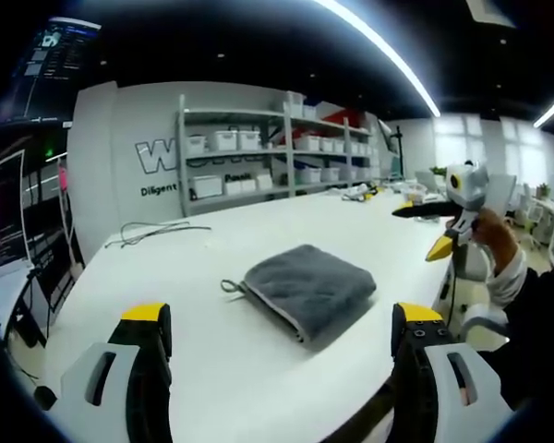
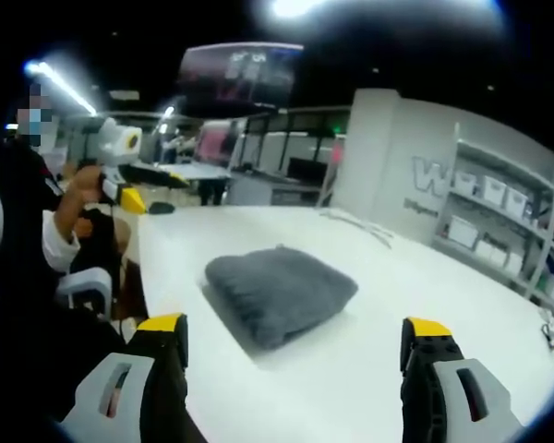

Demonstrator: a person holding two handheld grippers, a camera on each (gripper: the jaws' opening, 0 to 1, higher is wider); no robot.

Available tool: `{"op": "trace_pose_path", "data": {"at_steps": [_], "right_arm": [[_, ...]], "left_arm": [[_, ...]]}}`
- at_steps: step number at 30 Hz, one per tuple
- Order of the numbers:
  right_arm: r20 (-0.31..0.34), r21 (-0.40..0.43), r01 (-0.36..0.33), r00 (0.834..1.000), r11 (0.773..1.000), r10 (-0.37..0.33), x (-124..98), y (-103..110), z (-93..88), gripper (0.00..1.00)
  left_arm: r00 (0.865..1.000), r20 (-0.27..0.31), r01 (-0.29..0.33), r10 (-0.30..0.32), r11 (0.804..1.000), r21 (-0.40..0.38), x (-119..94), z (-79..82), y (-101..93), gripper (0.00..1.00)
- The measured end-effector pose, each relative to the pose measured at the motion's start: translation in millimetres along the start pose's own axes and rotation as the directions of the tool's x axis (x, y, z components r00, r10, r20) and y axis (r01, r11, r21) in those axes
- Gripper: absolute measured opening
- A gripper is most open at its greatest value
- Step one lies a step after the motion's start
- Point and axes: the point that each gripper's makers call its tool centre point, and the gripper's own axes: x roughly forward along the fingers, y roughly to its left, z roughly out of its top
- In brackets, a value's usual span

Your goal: Open the folded towel by lifting each exposed corner and separating the folded layers until the towel lies flat within the target outline without major curled edges

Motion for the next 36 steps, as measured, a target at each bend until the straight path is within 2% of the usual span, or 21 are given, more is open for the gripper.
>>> {"op": "trace_pose_path", "data": {"at_steps": [36], "right_arm": [[-0.019,0.005,-0.011,1.000,1.000,0.011,12,0,-9.9,0.97]], "left_arm": [[1.000,0.003,-0.002,0.002,1.000,-0.005,5,-4.6,3.5,0.97]]}}
